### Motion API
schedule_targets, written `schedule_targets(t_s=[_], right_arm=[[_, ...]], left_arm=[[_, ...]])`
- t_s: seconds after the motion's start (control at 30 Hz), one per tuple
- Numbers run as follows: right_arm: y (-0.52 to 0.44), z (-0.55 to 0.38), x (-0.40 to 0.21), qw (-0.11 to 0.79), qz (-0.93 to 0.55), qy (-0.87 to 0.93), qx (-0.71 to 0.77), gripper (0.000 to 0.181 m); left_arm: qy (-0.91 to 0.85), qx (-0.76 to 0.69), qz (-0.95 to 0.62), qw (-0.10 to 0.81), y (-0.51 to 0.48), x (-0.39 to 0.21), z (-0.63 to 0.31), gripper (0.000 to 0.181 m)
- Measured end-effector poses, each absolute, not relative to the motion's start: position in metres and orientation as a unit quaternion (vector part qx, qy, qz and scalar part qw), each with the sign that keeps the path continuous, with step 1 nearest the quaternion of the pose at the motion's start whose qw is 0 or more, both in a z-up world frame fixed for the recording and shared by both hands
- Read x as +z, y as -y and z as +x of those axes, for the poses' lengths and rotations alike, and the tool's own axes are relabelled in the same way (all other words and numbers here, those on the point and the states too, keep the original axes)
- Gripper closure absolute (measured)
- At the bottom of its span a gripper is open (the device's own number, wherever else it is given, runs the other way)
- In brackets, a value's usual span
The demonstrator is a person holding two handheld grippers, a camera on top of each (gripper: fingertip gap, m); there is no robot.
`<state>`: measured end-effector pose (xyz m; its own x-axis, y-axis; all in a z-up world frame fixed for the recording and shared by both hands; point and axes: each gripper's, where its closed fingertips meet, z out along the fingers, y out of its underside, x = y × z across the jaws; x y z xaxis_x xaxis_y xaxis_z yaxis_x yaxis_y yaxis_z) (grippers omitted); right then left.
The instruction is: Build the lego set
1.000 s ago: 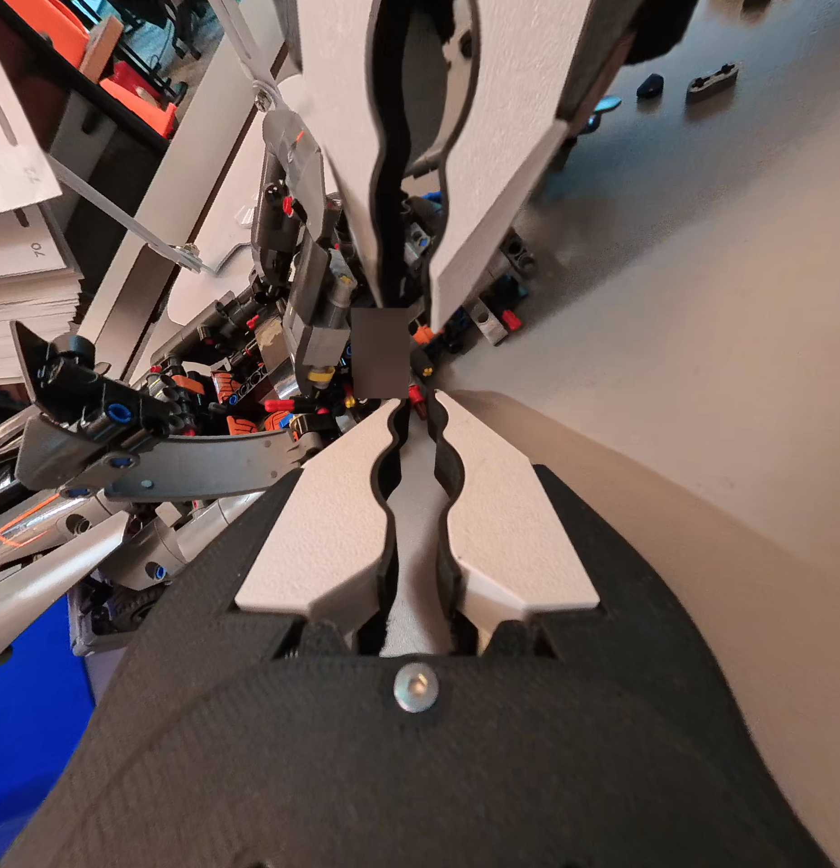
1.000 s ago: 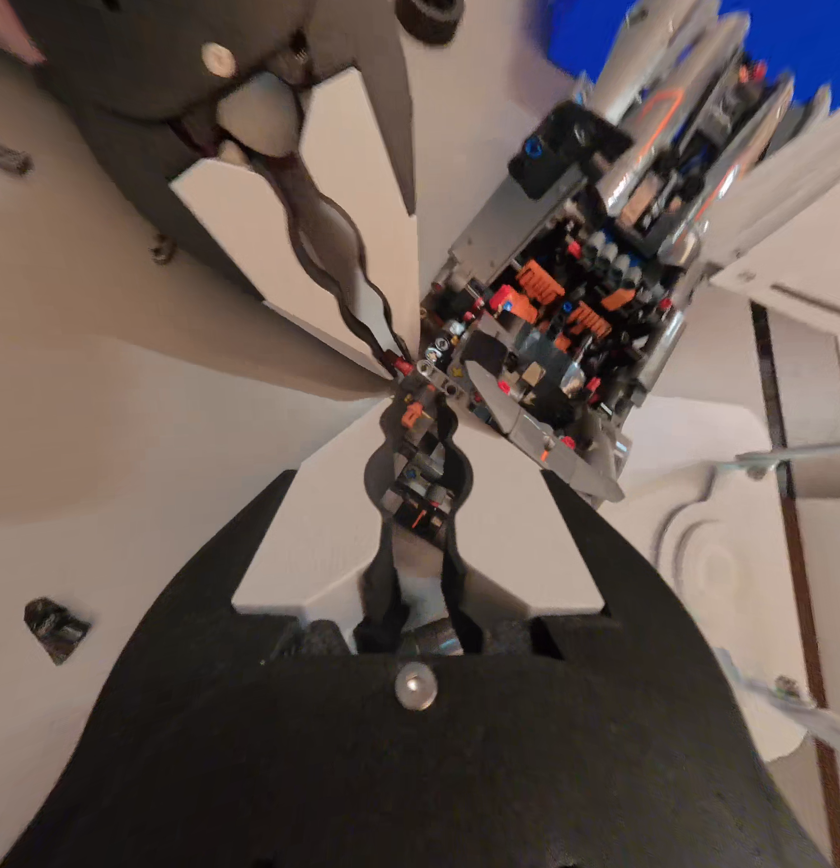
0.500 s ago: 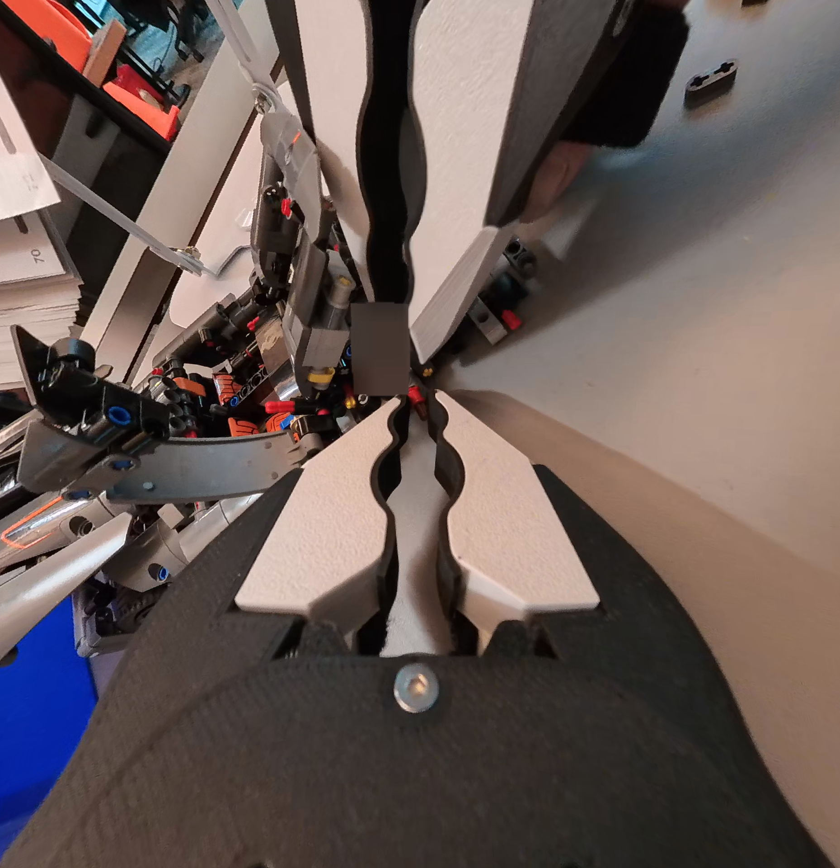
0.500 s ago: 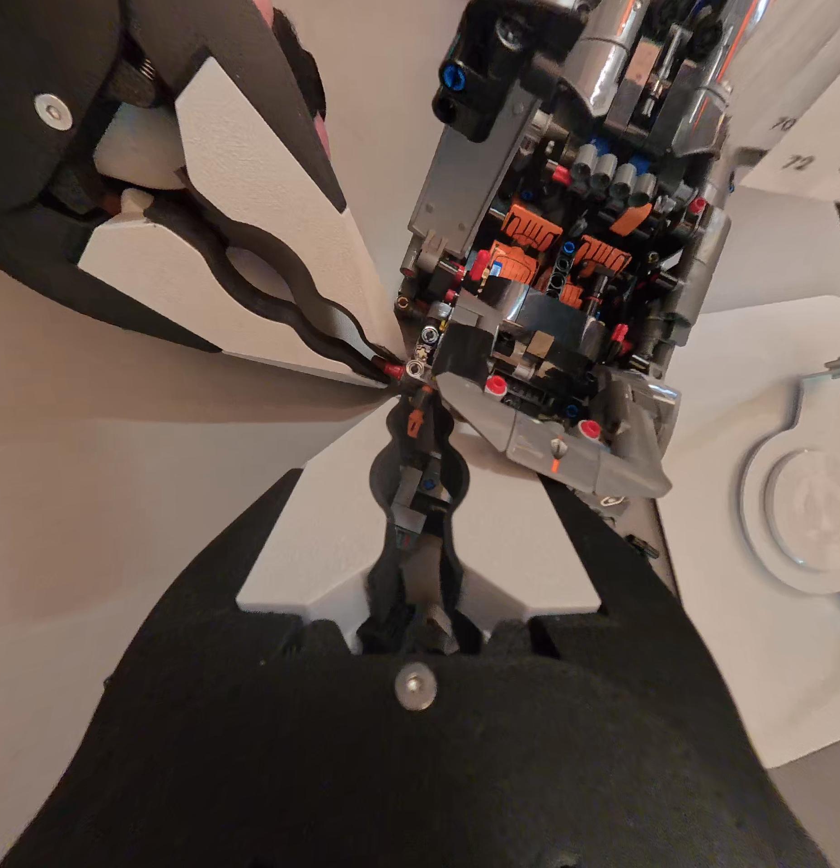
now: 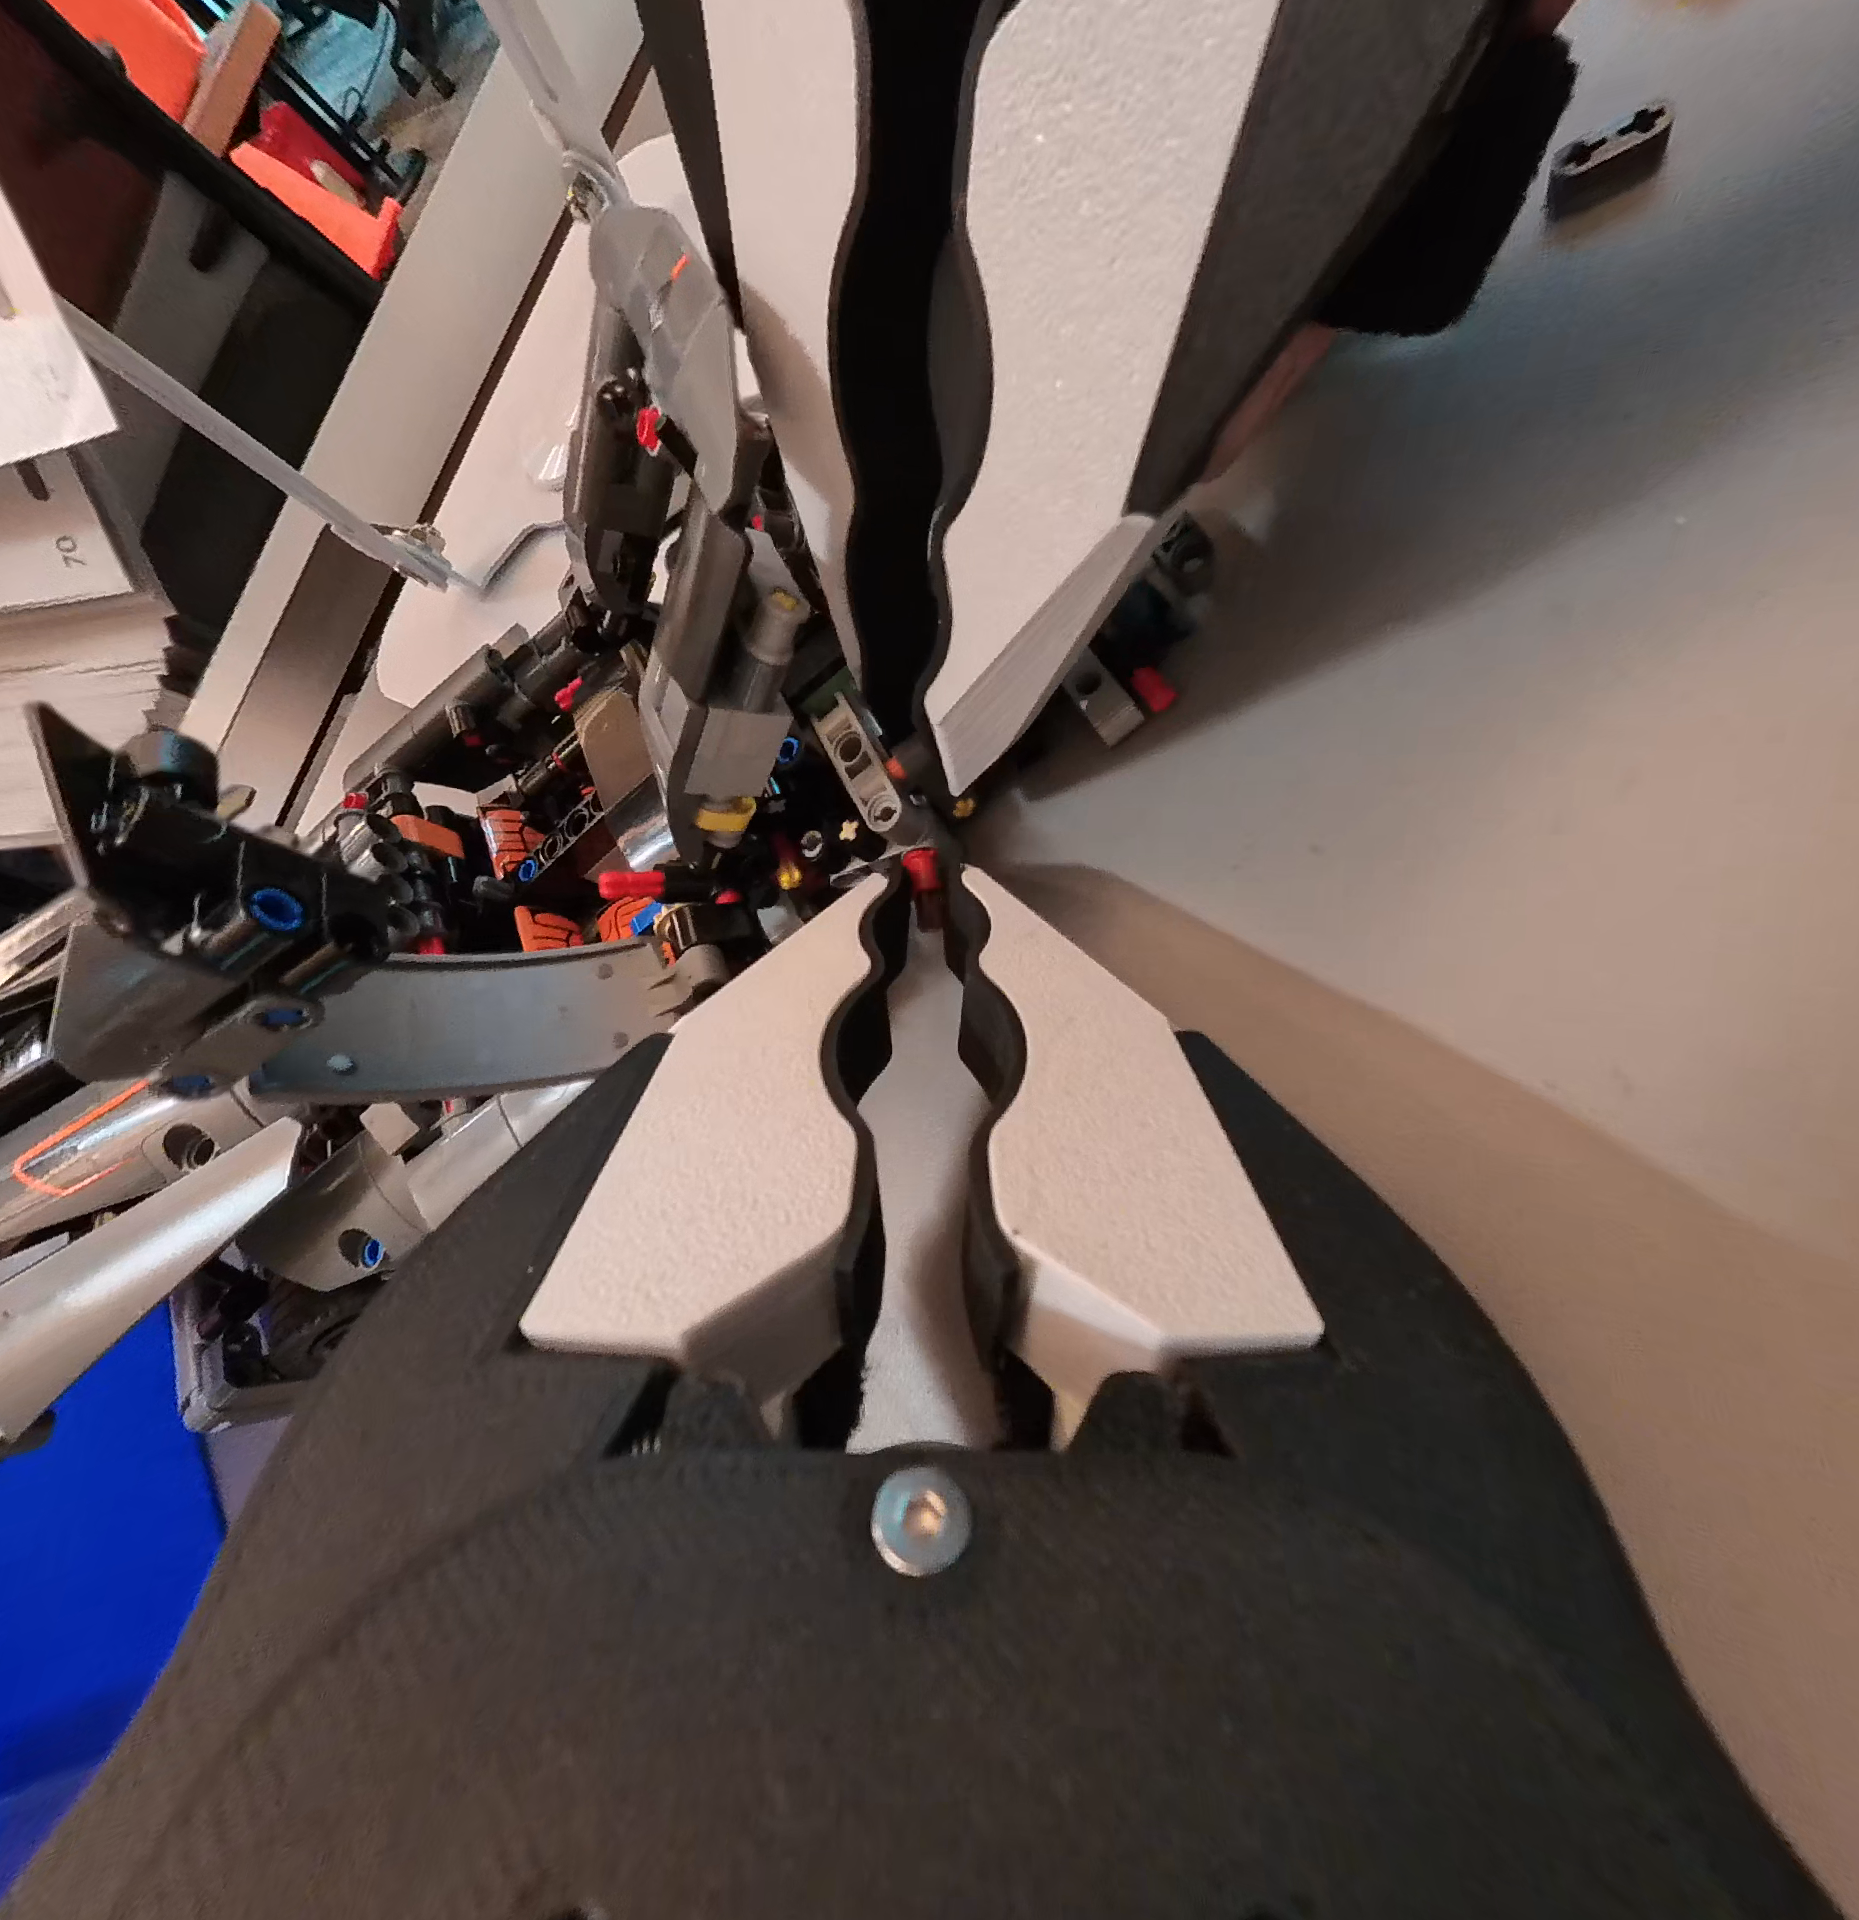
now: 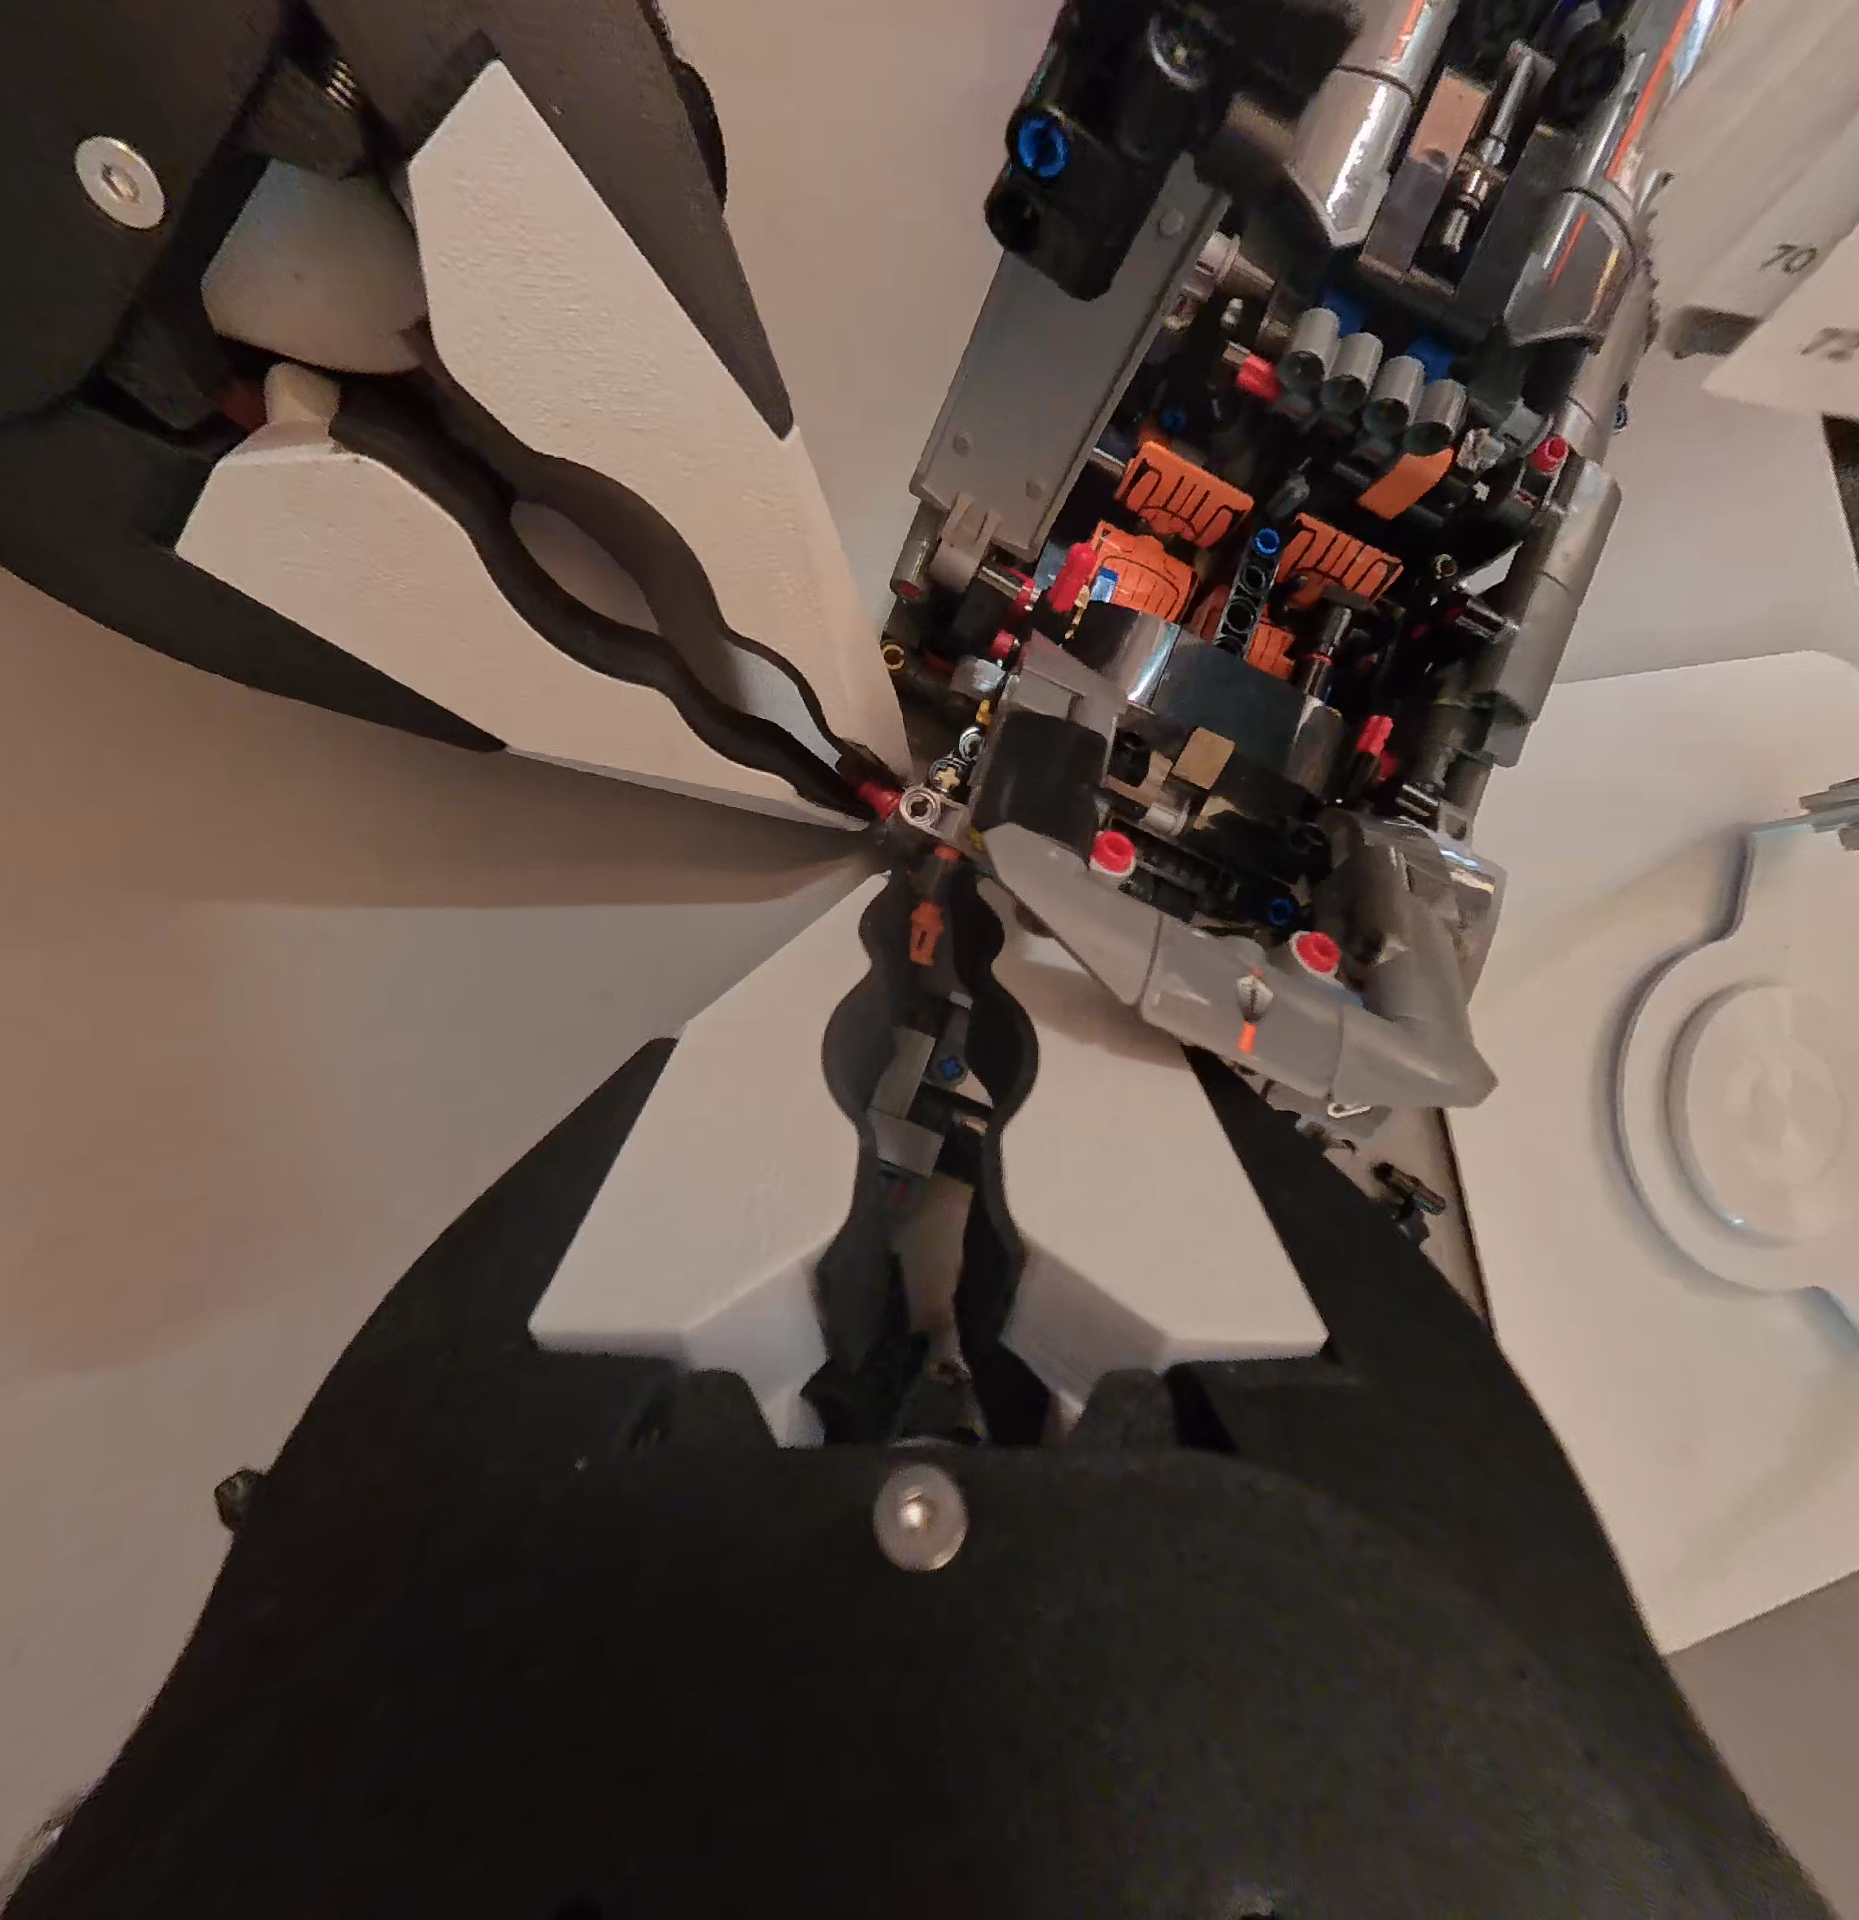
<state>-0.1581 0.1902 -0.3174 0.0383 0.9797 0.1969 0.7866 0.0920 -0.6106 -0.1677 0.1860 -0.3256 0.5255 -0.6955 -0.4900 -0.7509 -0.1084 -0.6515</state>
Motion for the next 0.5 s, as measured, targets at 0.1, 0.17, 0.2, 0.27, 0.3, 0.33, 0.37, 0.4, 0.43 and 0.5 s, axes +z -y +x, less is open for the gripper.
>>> schedule_targets(t_s=[0.1, 0.17, 0.2, 0.27, 0.3, 0.33, 0.37, 0.4, 0.43, 0.5], right_arm=[[-0.1893, -0.1562, -0.3174, 0.296, -0.657, 0.672, 0.167, 0.176], [-0.1892, -0.1562, -0.3171, 0.291, -0.663, 0.664, 0.185, 0.177], [-0.1891, -0.1558, -0.3170, 0.287, -0.666, 0.660, 0.194, 0.177], [-0.1884, -0.1557, -0.3168, 0.280, -0.666, 0.658, 0.213, 0.176], [-0.1881, -0.1552, -0.3165, 0.279, -0.662, 0.661, 0.216, 0.174], [-0.1878, -0.1544, -0.3163, 0.280, -0.659, 0.665, 0.213, 0.174], [-0.1878, -0.1537, -0.3162, 0.281, -0.655, 0.671, 0.206, 0.174], [-0.1876, -0.1534, -0.3161, 0.283, -0.651, 0.676, 0.198, 0.174], [-0.1873, -0.1536, -0.3165, 0.284, -0.650, 0.678, 0.193, 0.174], [-0.1872, -0.1538, -0.3166, 0.286, -0.650, 0.678, 0.189, 0.174]], left_arm=[[-0.489, 0.027, -0.742, 0.459, -0.1851, -0.3254, -0.1655, 0.178], [-0.486, 0.023, -0.743, 0.460, -0.1843, -0.3243, -0.1647, 0.178], [-0.485, 0.019, -0.741, 0.464, -0.1839, -0.3227, -0.1635, 0.178], [-0.483, 0.018, -0.739, 0.470, -0.1842, -0.3205, -0.1617, 0.178], [-0.484, 0.015, -0.738, 0.470, -0.1839, -0.3206, -0.1609, 0.176], [-0.485, 0.015, -0.737, 0.470, -0.1839, -0.3206, -0.1606, 0.175], [-0.484, 0.017, -0.736, 0.473, -0.1842, -0.3197, -0.1609, 0.172], [-0.483, 0.015, -0.735, 0.476, -0.1845, -0.3186, -0.1608, 0.169], [-0.481, 0.013, -0.735, 0.478, -0.1849, -0.3178, -0.1606, 0.166], [-0.481, 0.017, -0.733, 0.480, -0.1851, -0.3168, -0.1602, 0.166]])
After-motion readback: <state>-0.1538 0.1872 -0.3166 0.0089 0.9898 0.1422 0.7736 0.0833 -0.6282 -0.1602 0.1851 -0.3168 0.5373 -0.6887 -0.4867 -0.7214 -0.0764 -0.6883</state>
